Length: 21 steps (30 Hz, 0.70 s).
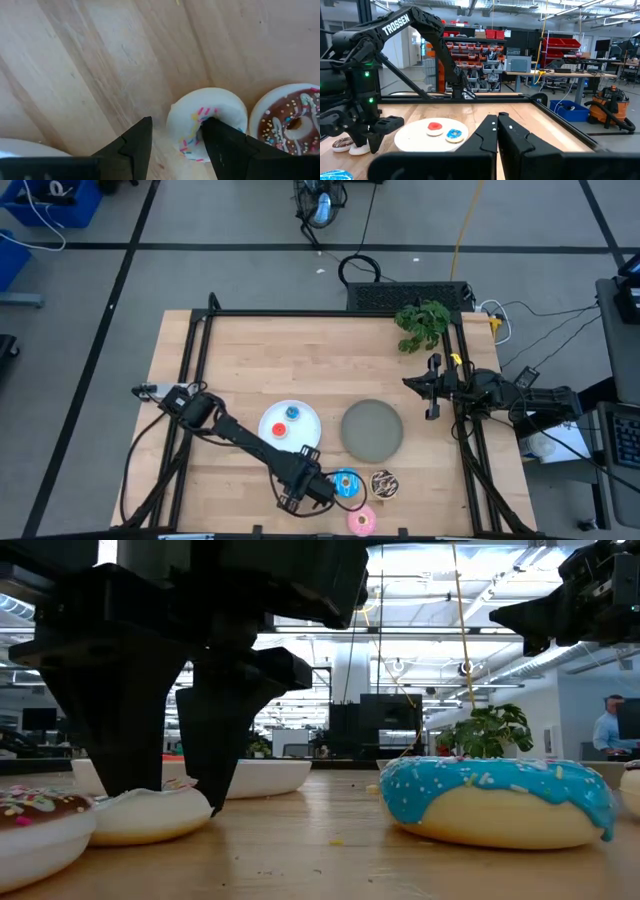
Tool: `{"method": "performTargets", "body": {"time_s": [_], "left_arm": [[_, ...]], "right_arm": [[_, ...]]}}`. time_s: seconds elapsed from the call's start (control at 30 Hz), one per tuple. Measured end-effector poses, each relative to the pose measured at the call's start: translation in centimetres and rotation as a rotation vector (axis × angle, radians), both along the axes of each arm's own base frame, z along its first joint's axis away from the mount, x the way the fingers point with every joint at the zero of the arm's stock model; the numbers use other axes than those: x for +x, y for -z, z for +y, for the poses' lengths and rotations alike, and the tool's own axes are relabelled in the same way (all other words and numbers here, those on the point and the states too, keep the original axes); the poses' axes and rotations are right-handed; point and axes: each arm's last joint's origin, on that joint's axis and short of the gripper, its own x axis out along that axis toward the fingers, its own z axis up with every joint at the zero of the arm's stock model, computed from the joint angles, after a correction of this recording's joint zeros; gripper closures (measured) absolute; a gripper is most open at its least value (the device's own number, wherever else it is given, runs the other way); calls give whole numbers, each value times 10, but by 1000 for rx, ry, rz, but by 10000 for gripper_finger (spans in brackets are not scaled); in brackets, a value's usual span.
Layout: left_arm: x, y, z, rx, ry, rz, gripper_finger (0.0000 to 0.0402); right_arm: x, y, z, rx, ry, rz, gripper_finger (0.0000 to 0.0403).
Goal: Pick & Place donuts
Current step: Put the small white doughnut on the white plate
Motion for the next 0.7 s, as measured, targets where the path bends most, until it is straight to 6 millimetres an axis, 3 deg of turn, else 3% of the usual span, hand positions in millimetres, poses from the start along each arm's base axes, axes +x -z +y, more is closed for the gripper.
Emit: {"method": "performTargets", "body": {"time_s": [0.2, 0.43, 0.7], "left_arm": [[0, 1, 1, -27, -4, 18, 257], [0, 1, 0, -37, -5, 24, 382], [4, -7, -2, -15, -7, 9, 392]], "right_arm": [[0, 0, 0, 0, -1, 0, 403], [0, 0, 0, 0, 0, 1, 403], [0, 0, 0, 0, 0, 0, 403]]}}
